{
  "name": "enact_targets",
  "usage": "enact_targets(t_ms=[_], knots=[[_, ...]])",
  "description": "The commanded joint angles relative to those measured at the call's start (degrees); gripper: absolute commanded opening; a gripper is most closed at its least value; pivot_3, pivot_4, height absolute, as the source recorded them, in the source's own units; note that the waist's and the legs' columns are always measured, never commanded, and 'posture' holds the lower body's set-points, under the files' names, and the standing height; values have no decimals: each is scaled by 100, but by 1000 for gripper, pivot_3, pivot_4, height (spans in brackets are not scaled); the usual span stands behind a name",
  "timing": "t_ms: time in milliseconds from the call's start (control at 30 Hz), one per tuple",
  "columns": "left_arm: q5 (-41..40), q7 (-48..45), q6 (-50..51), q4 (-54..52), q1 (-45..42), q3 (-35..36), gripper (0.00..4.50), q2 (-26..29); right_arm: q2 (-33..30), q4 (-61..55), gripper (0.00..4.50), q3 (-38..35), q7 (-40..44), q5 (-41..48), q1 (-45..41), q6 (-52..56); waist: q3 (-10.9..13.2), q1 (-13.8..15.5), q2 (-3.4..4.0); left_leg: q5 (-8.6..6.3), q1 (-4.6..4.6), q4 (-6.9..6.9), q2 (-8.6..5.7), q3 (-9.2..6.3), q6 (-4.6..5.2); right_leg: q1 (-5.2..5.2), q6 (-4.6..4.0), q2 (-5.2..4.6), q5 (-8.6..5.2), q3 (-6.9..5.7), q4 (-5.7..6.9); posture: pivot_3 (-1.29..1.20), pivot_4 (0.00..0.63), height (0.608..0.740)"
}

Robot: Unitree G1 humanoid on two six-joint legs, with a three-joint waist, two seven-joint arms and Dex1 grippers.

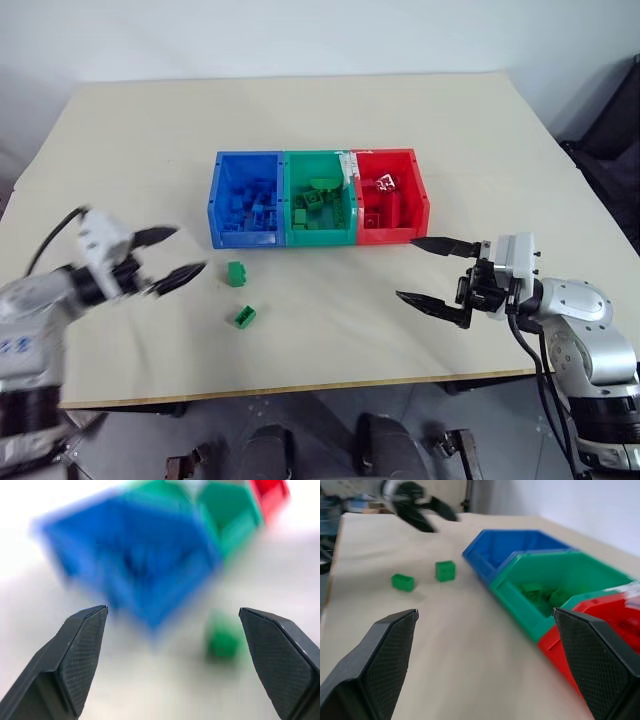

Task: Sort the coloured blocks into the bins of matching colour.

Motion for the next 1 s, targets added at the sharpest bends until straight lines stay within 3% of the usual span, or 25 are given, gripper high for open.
enact_targets(t_ms=[33,167,300,500,567,633,833,1000], knots=[[-306,-184,-274,-151,496,778,4471,205,-12,152,4500,189,430,-74,-246,-317,0,62,0,-1,0,6,0,-3,2,3,0,-3,0,0,1,0,150,740],[-259,-279,-557,-225,1143,1042,4471,245,-20,442,4500,389,826,-218,-426,-660,0,115,0,-9,1,13,4,-8,11,7,2,-14,1,2,5,0,150,740],[-298,-29,-303,-851,1367,847,4471,225,-57,600,4500,411,985,-284,-444,-790,0,132,0,-13,-1,13,2,-7,9,6,2,-12,2,0,4,0,150,740],[-643,874,1448,-2988,1323,-207,4471,295,-117,730,4500,352,1000,-323,-410,-813,0,117,0,-15,0,13,5,-16,9,6,2,-13,2,5,5,0,150,740],[-205,1232,2063,-3546,1303,-806,4471,617,-116,725,4500,351,969,-326,-396,-797,0,91,0,-16,3,11,1,-33,8,5,2,-11,2,8,5,0,150,740],[-354,2102,3259,-3960,802,-1255,4471,420,-114,695,4500,359,949,-323,-370,-777,2,76,10,-17,4,9,-3,-43,6,5,2,-4,2,8,3,0,150,740],[-435,3359,5294,-4434,-86,-2019,4471,-93,-143,593,4500,338,906,-314,-278,-765,1,70,9,-16,2,14,-5,-50,5,5,2,-3,2,9,8,0,150,740],[-322,3614,5750,-4417,-301,-2618,4471,-138,-183,296,4500,232,719,-271,-24,-690,2,68,9,-16,1,14,-6,-52,5,5,2,-2,2,9,4,0,150,740]])
